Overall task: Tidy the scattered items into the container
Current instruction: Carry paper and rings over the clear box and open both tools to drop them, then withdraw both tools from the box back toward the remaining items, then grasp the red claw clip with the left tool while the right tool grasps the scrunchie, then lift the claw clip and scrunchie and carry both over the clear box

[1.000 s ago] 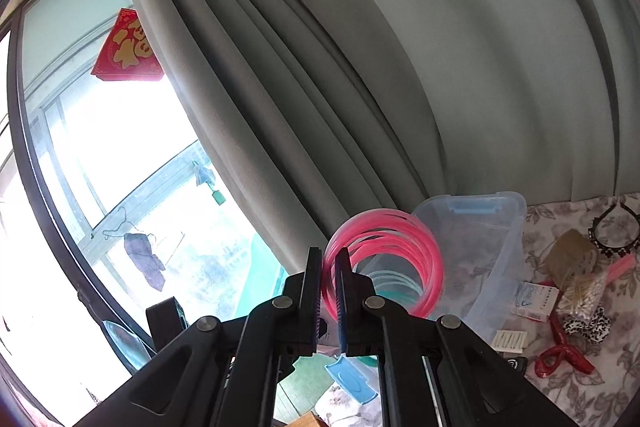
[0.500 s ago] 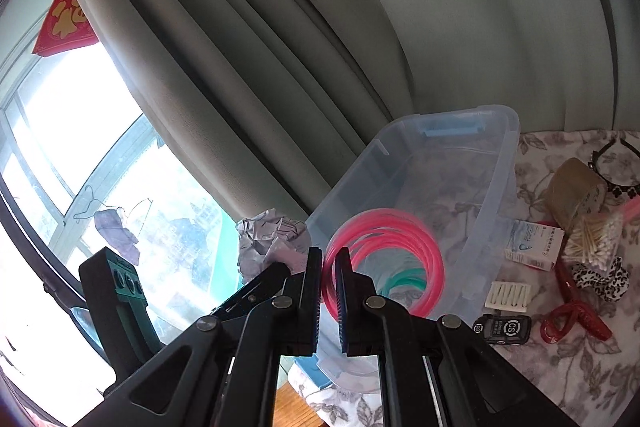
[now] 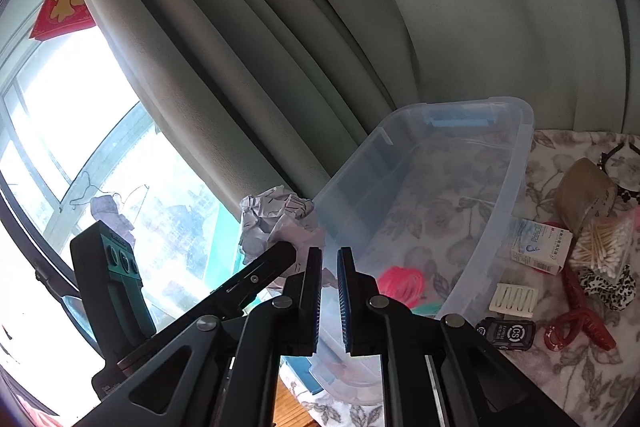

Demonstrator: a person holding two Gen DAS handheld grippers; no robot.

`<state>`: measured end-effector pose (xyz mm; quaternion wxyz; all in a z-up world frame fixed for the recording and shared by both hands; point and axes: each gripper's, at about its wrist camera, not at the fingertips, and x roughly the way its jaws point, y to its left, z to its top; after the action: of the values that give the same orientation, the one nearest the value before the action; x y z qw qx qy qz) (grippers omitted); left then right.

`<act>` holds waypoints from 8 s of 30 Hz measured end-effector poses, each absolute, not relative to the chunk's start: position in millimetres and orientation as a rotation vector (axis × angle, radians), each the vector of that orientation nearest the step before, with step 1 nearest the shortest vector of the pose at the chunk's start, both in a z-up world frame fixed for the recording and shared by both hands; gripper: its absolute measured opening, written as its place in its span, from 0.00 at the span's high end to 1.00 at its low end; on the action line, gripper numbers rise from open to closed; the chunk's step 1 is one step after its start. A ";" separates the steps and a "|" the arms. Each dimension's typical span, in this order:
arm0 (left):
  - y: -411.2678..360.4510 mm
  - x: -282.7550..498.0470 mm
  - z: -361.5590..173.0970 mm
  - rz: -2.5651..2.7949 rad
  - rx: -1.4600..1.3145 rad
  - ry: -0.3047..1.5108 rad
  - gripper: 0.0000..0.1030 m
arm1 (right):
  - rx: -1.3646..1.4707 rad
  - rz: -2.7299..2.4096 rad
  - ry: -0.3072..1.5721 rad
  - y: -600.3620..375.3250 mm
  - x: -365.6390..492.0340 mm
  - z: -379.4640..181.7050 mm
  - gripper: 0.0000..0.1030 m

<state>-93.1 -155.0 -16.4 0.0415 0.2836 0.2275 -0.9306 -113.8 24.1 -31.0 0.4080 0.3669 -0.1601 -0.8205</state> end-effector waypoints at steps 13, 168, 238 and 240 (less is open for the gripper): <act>-147.0 -96.0 -20.2 -2.816 0.927 0.656 0.45 | 0.947 -2.069 -0.430 32.7 -115.3 -32.7 0.89; 58.8 -168.6 -137.0 -2.601 1.466 0.520 0.94 | 1.116 -2.473 -0.443 232.7 -179.7 -164.4 0.91; -115.9 -16.7 41.7 -2.922 0.764 0.731 0.95 | 0.611 -2.429 -0.166 84.0 -22.8 41.9 0.91; -121.9 -18.2 37.0 -2.901 0.768 0.737 0.95 | 0.630 -2.418 -0.156 78.8 -26.1 36.6 0.91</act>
<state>-18.2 -121.9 37.0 0.0257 0.2486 0.2383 -0.9385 -26.1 78.8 36.6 0.3135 0.2388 -0.0592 -0.9171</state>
